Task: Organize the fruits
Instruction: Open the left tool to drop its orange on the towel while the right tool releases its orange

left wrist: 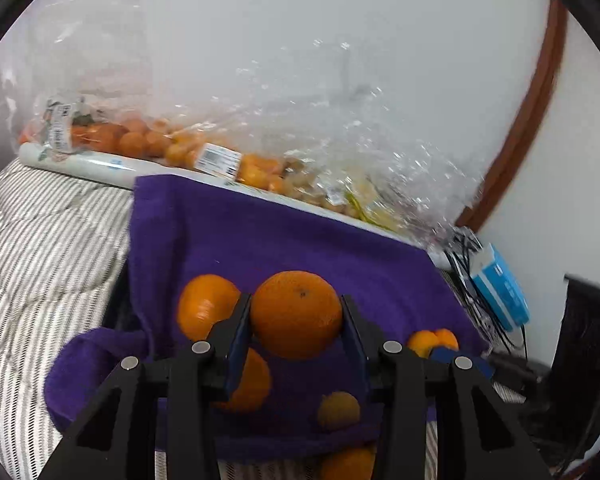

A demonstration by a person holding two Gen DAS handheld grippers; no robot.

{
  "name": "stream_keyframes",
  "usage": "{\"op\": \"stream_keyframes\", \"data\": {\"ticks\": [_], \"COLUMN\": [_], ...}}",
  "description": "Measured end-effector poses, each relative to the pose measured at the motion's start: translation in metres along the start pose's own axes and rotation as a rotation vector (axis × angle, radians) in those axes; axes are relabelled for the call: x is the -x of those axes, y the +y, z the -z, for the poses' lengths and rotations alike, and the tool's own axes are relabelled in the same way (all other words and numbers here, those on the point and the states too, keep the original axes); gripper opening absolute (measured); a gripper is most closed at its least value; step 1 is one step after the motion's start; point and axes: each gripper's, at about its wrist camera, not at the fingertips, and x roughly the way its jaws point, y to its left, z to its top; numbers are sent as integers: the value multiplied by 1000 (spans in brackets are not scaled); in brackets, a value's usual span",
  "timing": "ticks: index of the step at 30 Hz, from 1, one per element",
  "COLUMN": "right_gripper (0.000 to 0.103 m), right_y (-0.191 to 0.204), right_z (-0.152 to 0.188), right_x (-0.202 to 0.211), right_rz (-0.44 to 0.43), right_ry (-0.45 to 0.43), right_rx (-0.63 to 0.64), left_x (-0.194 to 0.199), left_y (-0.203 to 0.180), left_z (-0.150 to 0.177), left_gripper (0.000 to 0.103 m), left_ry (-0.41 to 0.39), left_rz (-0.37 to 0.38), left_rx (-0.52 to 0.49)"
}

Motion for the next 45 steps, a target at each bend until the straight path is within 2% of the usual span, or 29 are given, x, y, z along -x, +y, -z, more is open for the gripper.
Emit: {"op": "stream_keyframes", "data": {"ticks": [8, 13, 17, 23, 28, 31, 36, 40, 45], "right_gripper": [40, 42, 42, 42, 46, 46, 46, 46, 46], "right_y": [-21, -19, -30, -29, -27, -24, -13, -12, 9], "right_z": [-9, -10, -9, -10, -9, -10, -10, -12, -7], "right_x": [17, 26, 28, 33, 35, 33, 40, 47, 64], "right_rz": [25, 40, -21, -7, 23, 46, 77, 85, 200], "right_ry": [-83, -130, -140, -160, -173, -168, -218, -234, -215], "right_rx": [-117, -111, -170, -181, -173, -171, -137, -167, -165], "left_x": [-10, -16, -18, -19, -12, -8, -5, 1, 13], "left_y": [-19, -27, -26, -28, -26, -22, -22, -22, -20], "left_z": [10, 14, 15, 15, 12, 9, 8, 5, 1], "left_gripper": [40, 40, 40, 40, 54, 54, 54, 54, 54], "left_ry": [48, 68, 78, 84, 41, 31, 8, -17, -48], "left_rz": [-11, -39, -51, -61, -48, -47, -57, -64, -45], "left_rx": [-89, -132, -134, -147, -133, -105, -100, -97, -61]}}
